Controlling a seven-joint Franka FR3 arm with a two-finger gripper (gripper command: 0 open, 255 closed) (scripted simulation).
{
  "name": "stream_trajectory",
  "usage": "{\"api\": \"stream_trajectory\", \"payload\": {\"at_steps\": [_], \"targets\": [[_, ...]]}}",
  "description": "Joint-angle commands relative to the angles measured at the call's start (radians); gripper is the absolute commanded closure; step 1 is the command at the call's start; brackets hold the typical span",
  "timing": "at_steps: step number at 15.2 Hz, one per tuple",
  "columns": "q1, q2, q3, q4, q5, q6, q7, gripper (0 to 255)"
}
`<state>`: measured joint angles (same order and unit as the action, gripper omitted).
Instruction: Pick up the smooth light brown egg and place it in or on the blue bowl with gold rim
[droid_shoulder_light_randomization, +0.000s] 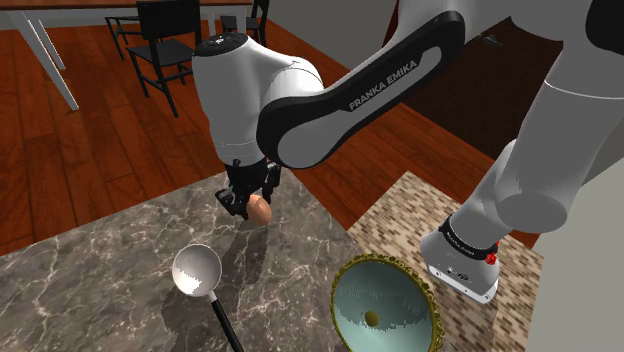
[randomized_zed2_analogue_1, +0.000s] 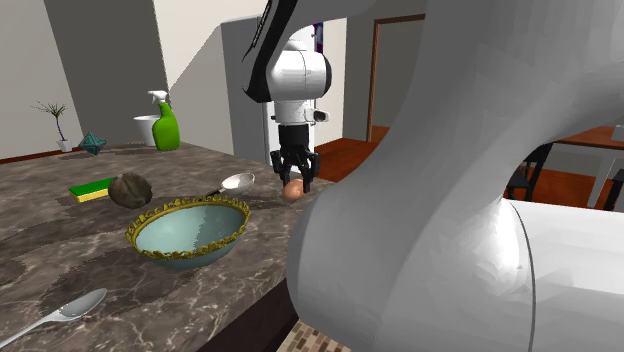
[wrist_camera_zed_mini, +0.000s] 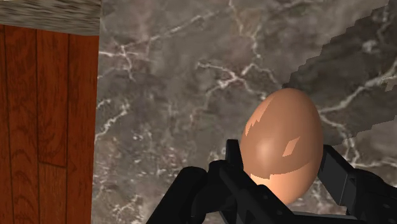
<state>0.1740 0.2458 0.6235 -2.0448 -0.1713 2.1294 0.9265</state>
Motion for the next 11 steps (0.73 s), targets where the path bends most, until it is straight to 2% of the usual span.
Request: {"api": "stream_trajectory", "payload": {"at_steps": [1, 8, 11], "targets": [[0.0, 0.0, 0.0, 0.0, 0.0, 0.0, 0.0, 255], [0.0, 0.0, 0.0, 0.0, 0.0, 0.0, 0.0, 255], [-0.006, -0.024, 0.006, 0.014, 0.019, -0.034, -0.013, 255]]}}
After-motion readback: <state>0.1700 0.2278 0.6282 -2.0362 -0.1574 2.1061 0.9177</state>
